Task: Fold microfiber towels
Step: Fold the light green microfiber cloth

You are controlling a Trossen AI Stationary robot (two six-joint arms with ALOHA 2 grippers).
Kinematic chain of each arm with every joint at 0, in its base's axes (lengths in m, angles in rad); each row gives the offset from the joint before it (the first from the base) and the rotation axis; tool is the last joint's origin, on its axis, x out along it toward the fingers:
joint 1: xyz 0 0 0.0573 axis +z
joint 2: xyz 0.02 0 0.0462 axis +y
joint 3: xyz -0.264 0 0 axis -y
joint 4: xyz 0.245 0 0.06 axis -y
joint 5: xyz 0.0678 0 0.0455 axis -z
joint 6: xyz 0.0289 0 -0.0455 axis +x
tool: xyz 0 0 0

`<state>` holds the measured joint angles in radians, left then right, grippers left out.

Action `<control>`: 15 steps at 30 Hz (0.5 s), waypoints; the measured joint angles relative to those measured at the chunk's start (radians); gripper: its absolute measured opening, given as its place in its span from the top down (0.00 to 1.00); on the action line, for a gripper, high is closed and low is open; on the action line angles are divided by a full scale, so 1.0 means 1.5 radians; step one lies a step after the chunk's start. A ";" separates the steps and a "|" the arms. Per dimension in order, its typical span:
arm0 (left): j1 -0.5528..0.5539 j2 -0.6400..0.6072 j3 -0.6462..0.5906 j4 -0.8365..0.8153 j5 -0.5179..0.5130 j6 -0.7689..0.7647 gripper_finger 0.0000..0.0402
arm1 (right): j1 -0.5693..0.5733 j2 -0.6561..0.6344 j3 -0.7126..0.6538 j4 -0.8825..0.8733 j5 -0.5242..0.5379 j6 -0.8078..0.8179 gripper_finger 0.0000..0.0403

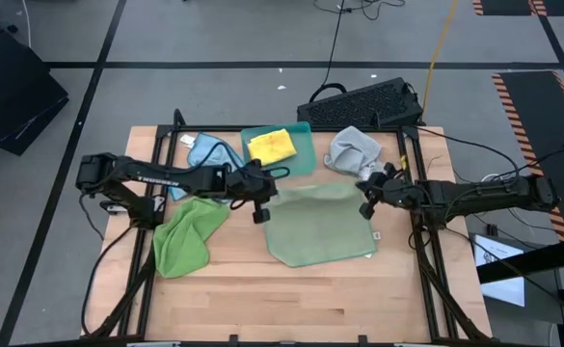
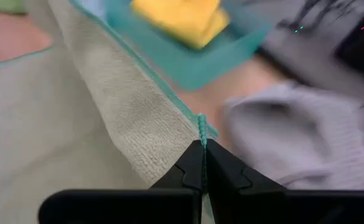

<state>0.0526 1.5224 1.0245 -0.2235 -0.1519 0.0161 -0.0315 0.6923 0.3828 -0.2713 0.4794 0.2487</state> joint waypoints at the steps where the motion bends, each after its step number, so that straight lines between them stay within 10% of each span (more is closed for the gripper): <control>1: -0.005 0.001 0.000 -0.006 0.010 -0.001 0.98 | 0.000 -0.001 0.000 -0.015 -0.029 0.018 0.99; 15: -0.074 0.001 0.000 -0.027 0.108 -0.046 0.98 | 0.000 0.000 0.000 -0.103 -0.218 0.141 0.99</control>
<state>-0.0582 1.5246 1.0245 -0.2646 0.0106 -0.0527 -0.0315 0.6918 0.3824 -0.4255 0.1518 0.4600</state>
